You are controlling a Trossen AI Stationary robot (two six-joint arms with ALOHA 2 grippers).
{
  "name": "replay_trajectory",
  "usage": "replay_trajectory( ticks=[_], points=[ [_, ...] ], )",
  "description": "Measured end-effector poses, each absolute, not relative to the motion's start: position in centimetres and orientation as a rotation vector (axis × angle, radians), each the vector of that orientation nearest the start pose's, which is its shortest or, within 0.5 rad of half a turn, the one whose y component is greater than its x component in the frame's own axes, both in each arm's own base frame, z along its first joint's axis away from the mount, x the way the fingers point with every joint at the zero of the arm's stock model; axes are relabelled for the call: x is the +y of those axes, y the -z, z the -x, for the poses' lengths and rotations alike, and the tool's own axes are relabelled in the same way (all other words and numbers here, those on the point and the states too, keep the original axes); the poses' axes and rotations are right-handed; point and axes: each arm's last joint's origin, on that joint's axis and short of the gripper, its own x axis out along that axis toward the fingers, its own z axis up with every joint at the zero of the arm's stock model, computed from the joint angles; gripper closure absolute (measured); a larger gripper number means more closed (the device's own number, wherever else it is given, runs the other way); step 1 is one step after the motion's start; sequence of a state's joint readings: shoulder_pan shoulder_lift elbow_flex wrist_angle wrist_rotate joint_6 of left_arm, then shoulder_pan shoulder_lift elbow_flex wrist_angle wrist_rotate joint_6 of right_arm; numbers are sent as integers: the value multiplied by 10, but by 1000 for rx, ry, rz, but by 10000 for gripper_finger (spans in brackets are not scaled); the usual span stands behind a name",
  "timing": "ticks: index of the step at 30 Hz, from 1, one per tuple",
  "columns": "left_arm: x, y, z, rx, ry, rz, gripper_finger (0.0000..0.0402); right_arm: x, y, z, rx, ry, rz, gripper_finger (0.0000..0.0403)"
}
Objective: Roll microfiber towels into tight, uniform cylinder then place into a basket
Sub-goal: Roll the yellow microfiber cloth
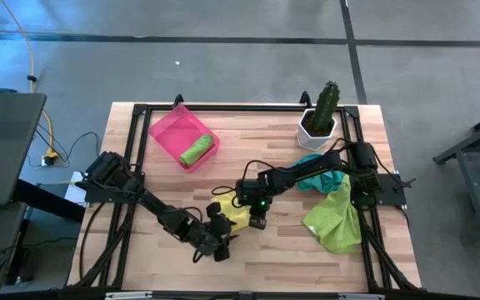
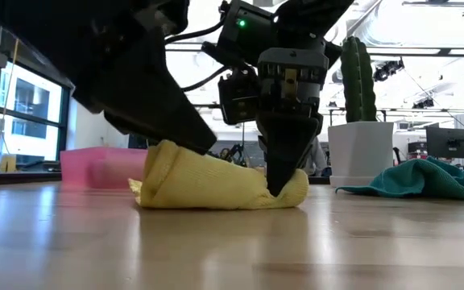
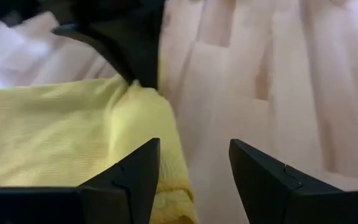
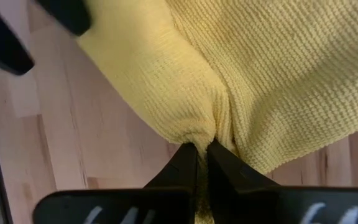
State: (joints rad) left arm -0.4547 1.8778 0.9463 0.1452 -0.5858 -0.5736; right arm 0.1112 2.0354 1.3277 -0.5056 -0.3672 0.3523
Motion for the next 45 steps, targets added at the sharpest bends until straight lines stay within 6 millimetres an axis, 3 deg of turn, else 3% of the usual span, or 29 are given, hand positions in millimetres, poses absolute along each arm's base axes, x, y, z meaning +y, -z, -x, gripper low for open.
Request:
replay_trajectory(
  ticks=[13,26,30,39,45],
  points=[
    [-136,-108,-309,683,-412,251,218,54,-138,-395,1255,-234,-409,399],
    [-141,-96,-311,673,-384,503,221,54,-139,-397,1219,-241,-386,340],
    [-142,-94,-310,674,-396,514,249,51,-139,-399,1200,-251,-356,339],
    [-140,-88,-306,710,-443,489,380,49,-139,-399,1194,-282,-304,339],
    [-140,-87,-305,739,-427,488,385,44,-153,-391,1187,-270,-102,337]
  ],
)
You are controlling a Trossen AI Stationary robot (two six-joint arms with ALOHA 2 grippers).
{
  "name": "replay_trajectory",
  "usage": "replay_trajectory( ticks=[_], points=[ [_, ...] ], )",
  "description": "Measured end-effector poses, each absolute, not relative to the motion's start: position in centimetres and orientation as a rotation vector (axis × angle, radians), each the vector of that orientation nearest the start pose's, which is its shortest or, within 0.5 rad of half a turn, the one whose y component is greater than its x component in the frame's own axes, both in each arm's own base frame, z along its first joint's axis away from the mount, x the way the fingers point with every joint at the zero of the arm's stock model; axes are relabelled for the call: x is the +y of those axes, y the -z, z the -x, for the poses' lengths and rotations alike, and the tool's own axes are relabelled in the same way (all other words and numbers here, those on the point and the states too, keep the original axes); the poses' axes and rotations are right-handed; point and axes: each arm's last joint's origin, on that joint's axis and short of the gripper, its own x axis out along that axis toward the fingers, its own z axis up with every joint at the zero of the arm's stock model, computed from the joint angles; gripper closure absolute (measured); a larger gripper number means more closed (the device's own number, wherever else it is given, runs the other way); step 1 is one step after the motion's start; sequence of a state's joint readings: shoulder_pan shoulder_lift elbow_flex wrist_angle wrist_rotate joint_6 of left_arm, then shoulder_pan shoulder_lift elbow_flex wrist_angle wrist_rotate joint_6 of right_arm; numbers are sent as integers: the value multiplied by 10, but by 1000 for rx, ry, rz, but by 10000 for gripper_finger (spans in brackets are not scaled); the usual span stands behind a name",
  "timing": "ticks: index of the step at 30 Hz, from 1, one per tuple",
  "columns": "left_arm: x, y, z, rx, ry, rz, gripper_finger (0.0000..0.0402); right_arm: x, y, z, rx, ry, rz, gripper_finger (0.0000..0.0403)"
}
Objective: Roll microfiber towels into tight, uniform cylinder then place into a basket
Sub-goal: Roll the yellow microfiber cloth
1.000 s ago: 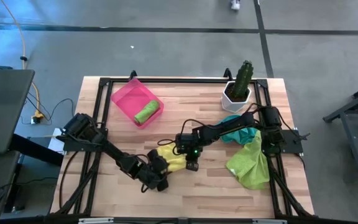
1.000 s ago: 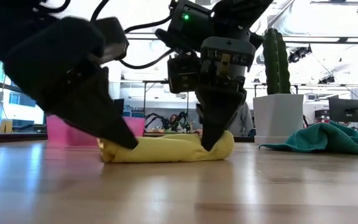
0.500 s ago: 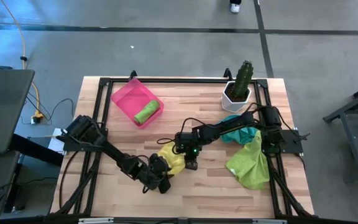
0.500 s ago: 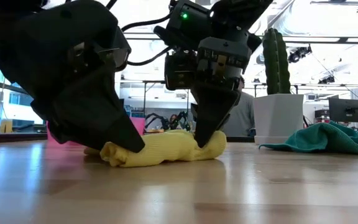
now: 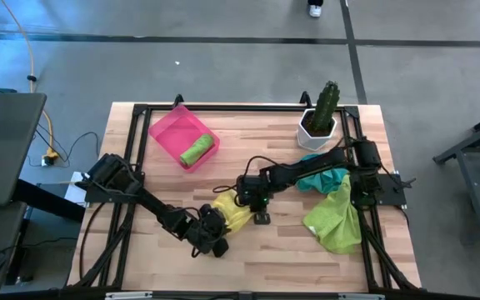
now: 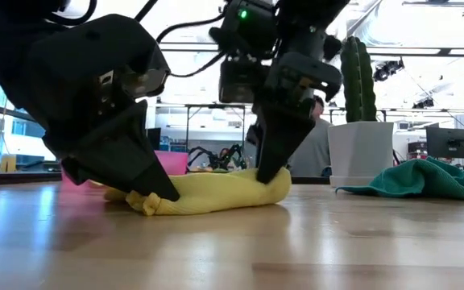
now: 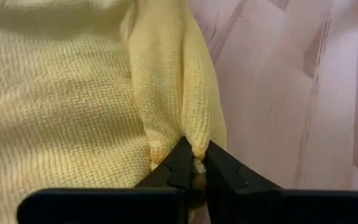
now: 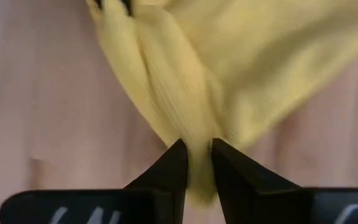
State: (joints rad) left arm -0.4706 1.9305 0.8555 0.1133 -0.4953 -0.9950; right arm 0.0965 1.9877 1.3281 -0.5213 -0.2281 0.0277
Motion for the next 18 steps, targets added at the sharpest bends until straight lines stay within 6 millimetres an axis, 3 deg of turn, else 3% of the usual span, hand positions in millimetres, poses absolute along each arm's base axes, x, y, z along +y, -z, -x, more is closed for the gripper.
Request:
replay_trajectory(
  ticks=[8,18],
  points=[
    [-141,-87,-304,789,-359,376,393,44,-192,-378,1119,-263,116,298],
    [-140,-86,-302,857,-261,216,395,91,-192,-361,1140,-546,369,274]
  ],
)
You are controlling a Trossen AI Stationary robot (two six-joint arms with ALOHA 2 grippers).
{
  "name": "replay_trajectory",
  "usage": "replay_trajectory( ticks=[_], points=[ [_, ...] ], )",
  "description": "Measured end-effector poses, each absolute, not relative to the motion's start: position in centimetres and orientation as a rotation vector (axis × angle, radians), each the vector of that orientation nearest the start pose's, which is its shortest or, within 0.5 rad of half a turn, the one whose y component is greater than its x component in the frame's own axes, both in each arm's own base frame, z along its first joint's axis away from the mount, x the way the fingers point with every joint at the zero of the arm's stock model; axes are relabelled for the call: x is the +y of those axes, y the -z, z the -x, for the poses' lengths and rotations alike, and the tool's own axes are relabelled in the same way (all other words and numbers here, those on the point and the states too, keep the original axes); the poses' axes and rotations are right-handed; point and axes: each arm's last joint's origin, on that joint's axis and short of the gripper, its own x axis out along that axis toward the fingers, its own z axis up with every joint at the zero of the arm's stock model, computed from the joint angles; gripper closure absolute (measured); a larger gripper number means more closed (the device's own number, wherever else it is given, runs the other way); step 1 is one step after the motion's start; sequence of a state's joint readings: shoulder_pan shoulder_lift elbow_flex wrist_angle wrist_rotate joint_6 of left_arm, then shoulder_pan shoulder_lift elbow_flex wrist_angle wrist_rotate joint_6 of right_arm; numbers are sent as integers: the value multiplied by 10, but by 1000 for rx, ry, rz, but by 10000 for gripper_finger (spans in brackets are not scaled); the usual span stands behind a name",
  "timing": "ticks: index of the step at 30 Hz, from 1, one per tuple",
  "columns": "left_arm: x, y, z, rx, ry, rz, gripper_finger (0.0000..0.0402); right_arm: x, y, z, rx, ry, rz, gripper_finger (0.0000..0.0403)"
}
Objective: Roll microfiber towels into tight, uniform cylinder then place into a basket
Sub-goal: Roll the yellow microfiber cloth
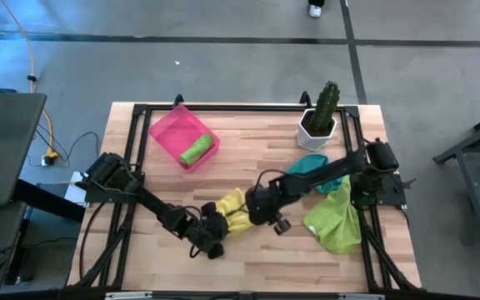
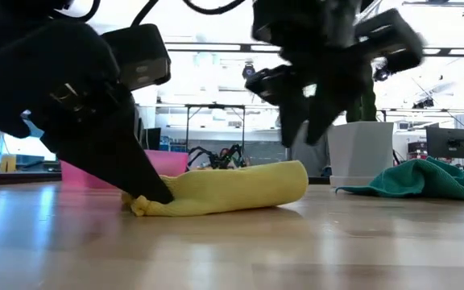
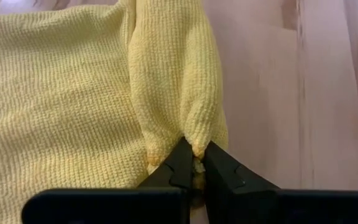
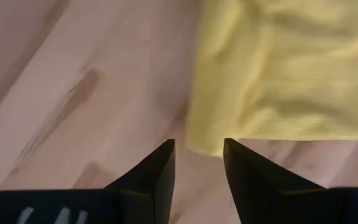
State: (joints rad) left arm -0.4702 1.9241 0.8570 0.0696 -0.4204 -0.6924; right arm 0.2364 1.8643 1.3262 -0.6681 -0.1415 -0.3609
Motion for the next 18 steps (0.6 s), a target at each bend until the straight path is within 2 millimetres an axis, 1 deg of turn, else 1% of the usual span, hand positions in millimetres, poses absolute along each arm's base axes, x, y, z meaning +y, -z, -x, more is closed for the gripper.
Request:
replay_trajectory(
  ticks=[4,7,12,16,18],
  points=[
    [-141,-88,-302,879,-196,150,395,100,-192,-351,1206,-586,390,274],
    [-142,-89,-303,902,-110,134,395,96,-190,-346,1267,-586,384,274],
    [-138,-91,-311,942,59,269,396,81,-189,-344,1335,-541,335,274],
    [-133,-91,-314,953,77,316,396,74,-187,-343,1355,-501,276,274],
    [-132,-91,-314,953,75,317,396,73,-181,-333,1341,-518,257,274]
  ],
)
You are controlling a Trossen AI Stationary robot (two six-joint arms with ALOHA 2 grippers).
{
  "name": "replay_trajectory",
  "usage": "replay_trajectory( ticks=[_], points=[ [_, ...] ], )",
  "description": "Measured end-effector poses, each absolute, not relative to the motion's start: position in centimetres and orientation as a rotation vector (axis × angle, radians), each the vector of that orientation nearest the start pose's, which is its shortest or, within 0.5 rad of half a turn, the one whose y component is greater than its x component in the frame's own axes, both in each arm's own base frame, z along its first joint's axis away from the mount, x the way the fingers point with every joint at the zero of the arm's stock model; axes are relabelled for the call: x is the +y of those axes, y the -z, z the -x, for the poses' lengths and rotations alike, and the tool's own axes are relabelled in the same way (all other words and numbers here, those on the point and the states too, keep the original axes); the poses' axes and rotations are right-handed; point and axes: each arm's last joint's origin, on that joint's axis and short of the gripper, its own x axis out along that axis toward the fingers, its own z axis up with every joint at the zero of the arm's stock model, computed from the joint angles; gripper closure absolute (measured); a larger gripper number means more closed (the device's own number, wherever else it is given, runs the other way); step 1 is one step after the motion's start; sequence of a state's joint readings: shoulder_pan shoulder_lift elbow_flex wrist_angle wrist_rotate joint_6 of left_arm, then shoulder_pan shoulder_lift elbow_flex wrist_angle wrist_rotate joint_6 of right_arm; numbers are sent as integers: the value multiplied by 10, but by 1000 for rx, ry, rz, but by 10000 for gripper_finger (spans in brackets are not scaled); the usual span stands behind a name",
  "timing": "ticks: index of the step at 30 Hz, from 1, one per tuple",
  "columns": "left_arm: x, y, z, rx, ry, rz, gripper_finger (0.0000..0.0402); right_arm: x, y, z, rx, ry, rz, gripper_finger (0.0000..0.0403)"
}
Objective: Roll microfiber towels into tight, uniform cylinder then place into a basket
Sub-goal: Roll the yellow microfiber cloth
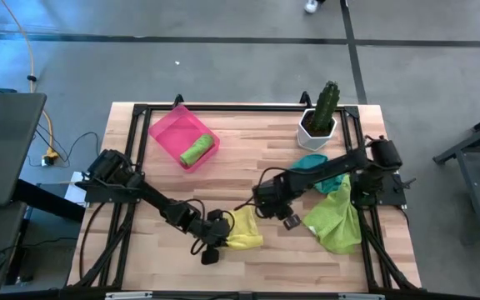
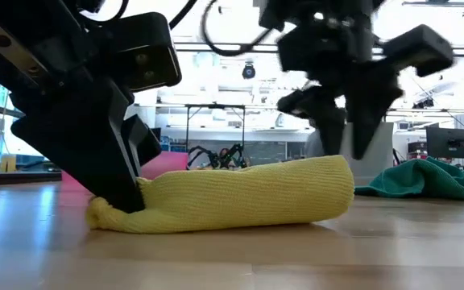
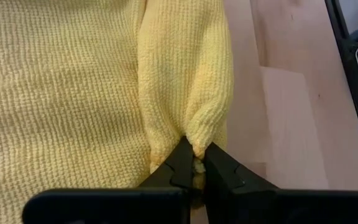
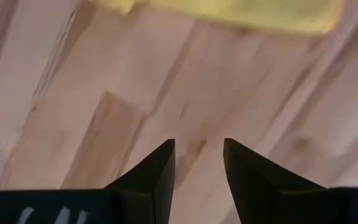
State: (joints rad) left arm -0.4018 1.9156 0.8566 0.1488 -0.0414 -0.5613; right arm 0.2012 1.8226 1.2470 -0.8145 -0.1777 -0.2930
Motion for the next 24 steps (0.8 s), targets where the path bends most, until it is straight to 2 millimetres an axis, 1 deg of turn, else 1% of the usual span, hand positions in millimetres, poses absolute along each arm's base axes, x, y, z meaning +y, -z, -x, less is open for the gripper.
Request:
replay_trajectory(
  ticks=[2,4,5,8,10,13,15,19,22,24],
  points=[
    [-132,-91,-314,953,74,317,396,70,-174,-319,1320,-499,225,274],
    [-132,-91,-314,949,73,314,396,66,-168,-303,1286,-433,168,275],
    [-132,-92,-314,947,76,309,396,64,-169,-297,1241,-388,137,277],
    [-131,-91,-315,938,79,298,396,64,-175,-282,1031,-296,41,285],
    [-127,-91,-317,937,72,306,396,71,-179,-273,863,-279,11,291],
    [-120,-91,-320,939,49,351,396,82,-182,-258,658,-320,8,298],
    [-116,-91,-321,941,39,379,396,88,-179,-248,580,-355,7,299],
    [-112,-91,-323,932,41,398,396,102,-167,-235,491,-424,25,299],
    [-112,-91,-324,926,35,397,396,110,-156,-234,456,-418,66,299],
    [-112,-91,-324,925,30,402,396,115,-150,-238,432,-427,105,294]
  ],
)
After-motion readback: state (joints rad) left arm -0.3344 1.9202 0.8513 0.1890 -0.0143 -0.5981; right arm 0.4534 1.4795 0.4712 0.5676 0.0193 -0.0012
